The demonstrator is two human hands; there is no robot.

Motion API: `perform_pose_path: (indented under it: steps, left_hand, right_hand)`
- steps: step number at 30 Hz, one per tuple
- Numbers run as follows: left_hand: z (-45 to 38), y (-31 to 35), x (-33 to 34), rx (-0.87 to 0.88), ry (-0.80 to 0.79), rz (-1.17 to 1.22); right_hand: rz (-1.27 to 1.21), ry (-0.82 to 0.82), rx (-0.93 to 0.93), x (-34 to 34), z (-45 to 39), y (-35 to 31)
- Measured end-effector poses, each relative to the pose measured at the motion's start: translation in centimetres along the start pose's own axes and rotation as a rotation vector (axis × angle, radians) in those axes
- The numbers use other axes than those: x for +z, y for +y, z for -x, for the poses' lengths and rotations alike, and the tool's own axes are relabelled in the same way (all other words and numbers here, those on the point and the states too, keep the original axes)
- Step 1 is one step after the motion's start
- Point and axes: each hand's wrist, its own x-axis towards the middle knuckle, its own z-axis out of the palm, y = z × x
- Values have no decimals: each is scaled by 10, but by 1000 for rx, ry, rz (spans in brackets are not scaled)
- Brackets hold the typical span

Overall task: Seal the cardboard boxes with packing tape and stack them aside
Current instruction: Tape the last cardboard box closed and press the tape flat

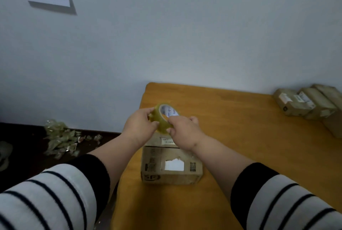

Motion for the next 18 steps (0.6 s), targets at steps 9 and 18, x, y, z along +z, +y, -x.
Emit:
perform_pose_path:
  steps: [9, 18]
  left_hand:
    - [20, -21, -27, -11, -41, 24]
    - [30, -8, -22, 70, -120, 83]
  right_hand:
    - [-364, -10, 180, -2, 12, -38]
    - [-864, 35, 316, -12, 18, -26]
